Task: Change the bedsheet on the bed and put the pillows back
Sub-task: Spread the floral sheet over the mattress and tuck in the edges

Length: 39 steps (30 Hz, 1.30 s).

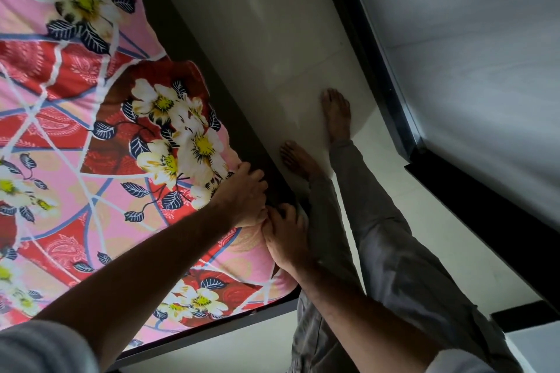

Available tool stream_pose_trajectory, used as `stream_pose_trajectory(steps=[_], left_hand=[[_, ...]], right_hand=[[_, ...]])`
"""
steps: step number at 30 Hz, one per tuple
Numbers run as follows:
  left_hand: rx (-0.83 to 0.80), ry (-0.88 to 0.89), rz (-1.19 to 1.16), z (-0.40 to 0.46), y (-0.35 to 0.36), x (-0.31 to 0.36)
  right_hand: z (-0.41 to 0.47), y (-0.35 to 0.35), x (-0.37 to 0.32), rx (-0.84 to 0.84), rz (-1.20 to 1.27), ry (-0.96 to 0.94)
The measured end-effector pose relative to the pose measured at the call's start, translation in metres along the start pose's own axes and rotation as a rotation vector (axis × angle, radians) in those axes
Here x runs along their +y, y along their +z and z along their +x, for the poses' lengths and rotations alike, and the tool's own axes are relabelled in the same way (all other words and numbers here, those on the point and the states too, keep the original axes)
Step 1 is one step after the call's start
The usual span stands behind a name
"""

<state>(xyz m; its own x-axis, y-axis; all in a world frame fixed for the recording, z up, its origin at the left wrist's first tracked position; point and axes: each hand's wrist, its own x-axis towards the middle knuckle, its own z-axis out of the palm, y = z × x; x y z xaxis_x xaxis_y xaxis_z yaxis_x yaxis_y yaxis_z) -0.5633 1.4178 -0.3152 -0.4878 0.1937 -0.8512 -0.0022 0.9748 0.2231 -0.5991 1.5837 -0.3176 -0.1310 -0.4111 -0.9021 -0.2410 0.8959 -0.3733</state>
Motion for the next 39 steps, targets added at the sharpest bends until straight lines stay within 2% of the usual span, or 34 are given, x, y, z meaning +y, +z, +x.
stream_pose_trajectory(steps=[2, 4, 5, 7, 10, 15, 18, 20, 22, 27, 31, 33, 35, 37, 39], left_hand=[[-0.012, 0.013, 0.010, 0.001, -0.001, -0.001], [-0.011, 0.024, 0.013, 0.000, -0.003, -0.002], [-0.002, 0.027, 0.015, -0.001, -0.004, -0.003], [0.017, 0.033, 0.011, -0.002, -0.005, -0.003], [0.055, 0.043, -0.004, -0.001, -0.004, -0.002], [0.110, 0.028, -0.010, -0.004, -0.003, 0.005], [0.153, 0.027, -0.004, -0.005, -0.004, 0.013], [0.185, 0.058, -0.001, -0.004, 0.000, 0.021], [0.160, 0.091, -0.026, -0.003, 0.006, 0.031], [0.155, 0.081, -0.145, 0.001, 0.015, 0.033], [0.202, 0.073, -0.209, -0.005, 0.004, 0.029], [0.252, 0.029, -0.126, -0.014, -0.011, 0.016], [0.349, -0.091, -0.069, -0.031, -0.031, -0.021], [0.495, -0.299, -0.029, -0.053, -0.042, -0.079], [0.630, -0.566, 0.037, -0.080, -0.047, -0.149]], right_hand=[[-0.009, -0.004, -0.003, 0.226, -0.057, 0.020], [-0.019, 0.001, 0.002, 0.333, 0.005, 0.136], [-0.022, 0.005, 0.005, 0.295, 0.061, 0.220], [-0.027, 0.016, 0.010, 0.107, 0.212, 0.338], [-0.024, 0.020, 0.020, -0.008, 0.330, 0.315], [-0.013, 0.007, 0.026, -0.176, 0.184, 0.235], [-0.007, 0.007, 0.026, -0.208, 0.050, 0.227], [-0.008, 0.007, 0.029, -0.193, -0.031, 0.149], [-0.009, 0.007, 0.029, -0.199, 0.010, 0.128], [0.010, -0.013, 0.026, -0.207, -0.218, -0.036], [0.056, -0.084, 0.005, -0.165, -0.027, 0.119], [0.085, -0.124, -0.016, -0.058, 0.172, 0.108], [0.121, -0.139, -0.051, 0.016, 0.312, 0.051], [0.149, -0.140, -0.103, -0.020, 0.428, -0.034], [0.160, -0.138, -0.163, -0.165, 0.550, -0.116]])
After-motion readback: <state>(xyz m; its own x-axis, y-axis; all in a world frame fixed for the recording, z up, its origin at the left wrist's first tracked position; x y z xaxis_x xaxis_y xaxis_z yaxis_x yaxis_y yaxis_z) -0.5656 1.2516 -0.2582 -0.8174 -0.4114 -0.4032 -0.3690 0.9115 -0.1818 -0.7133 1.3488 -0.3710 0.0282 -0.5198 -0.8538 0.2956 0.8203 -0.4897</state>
